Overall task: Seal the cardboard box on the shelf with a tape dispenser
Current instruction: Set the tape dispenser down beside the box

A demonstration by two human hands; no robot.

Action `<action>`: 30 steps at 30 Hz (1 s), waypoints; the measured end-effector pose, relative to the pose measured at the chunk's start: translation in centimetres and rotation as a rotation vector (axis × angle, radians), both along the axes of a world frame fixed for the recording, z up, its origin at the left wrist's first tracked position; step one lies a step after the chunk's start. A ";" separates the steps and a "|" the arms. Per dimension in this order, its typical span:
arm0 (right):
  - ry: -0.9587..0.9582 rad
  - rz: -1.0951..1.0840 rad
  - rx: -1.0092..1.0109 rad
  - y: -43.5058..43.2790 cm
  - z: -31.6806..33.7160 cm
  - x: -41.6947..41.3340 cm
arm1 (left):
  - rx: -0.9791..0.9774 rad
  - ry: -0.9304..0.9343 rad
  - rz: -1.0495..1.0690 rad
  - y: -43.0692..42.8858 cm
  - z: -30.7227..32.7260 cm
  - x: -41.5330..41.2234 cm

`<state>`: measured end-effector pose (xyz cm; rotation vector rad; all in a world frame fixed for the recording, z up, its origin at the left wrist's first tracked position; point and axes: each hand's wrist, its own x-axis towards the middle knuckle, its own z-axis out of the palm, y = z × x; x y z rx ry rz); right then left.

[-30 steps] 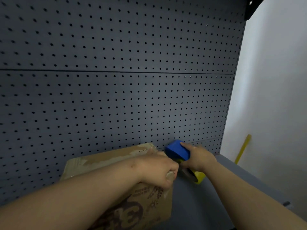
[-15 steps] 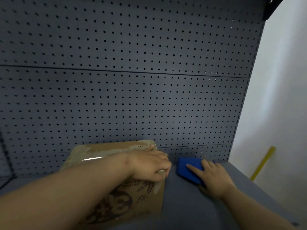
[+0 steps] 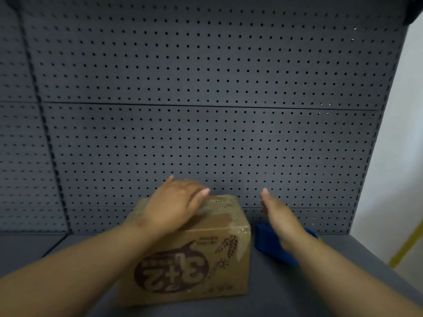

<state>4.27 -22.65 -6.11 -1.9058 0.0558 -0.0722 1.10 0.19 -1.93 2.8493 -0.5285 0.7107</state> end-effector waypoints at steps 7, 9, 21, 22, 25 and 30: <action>0.117 -0.070 0.240 7.0 -1.8 -0.1 | -0.900 0.564 0.352 7.4 -2.3 -1.0; 0.169 -0.067 0.319 6.9 -1.7 -0.4 | -1.103 0.620 0.278 7.8 -2.5 -1.1; 0.276 -0.004 0.041 5.2 3.6 5.2 | -1.357 0.672 0.175 11.7 -3.5 3.6; 0.311 0.017 0.062 6.2 3.1 5.7 | -1.367 0.717 0.155 11.1 -3.5 4.0; 0.341 0.065 -0.011 8.1 2.4 5.9 | -1.442 0.684 0.119 10.3 -4.3 5.8; 0.334 0.063 0.107 7.3 2.1 6.1 | -1.445 0.711 0.067 10.6 -5.0 6.6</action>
